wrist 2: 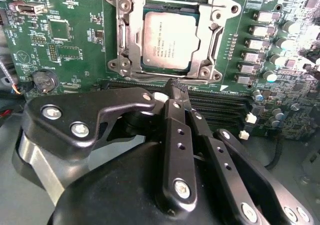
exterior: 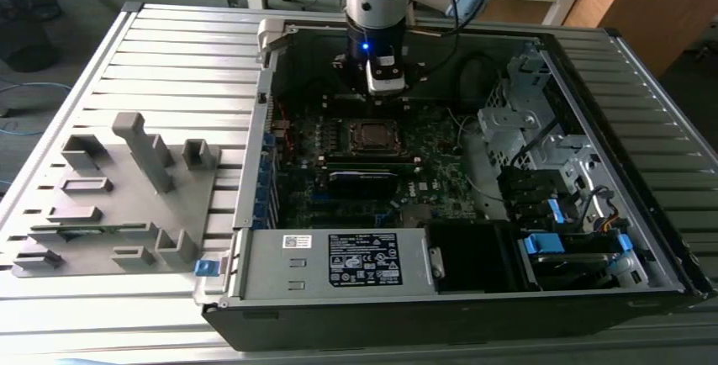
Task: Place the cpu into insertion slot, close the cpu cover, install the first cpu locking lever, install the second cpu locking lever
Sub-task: 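Install the first cpu locking lever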
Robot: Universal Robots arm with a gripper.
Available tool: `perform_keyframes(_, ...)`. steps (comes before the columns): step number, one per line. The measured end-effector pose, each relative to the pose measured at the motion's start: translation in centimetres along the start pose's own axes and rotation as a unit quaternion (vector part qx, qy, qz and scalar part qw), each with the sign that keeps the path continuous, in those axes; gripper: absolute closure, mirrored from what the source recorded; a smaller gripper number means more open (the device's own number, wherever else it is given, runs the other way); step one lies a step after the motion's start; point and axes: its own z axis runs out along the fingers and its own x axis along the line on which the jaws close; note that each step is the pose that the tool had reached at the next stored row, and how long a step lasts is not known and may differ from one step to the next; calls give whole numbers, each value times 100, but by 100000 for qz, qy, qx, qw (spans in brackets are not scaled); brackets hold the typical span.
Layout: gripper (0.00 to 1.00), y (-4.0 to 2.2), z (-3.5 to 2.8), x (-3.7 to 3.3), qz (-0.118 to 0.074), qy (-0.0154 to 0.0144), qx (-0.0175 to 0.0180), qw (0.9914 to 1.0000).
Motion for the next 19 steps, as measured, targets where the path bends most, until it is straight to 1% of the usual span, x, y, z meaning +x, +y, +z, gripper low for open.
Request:
perform_keyframes(2, 89, 2, -26, -1, -27, 18, -8, 100000)
perform_keyframes(5, 89, 8, -98, -6, -52, 70, 1, 100000)
perform_keyframes(8, 89, 8, -106, -7, -589, 129, -34, 99998)
perform_keyframes(10, 89, 7, -108, -7, -1887, 236, -82, 99982)
perform_keyframes(13, 89, 8, -107, -7, -4354, 434, -215, 99904)
perform_keyframes(16, 89, 8, -107, -7, -6567, 602, -307, 99782)
perform_keyframes(17, 89, 7, -107, -7, -7176, 638, -312, 99740)
perform_keyframes(19, 89, 10, -106, -13, -7388, 661, -311, 99724)
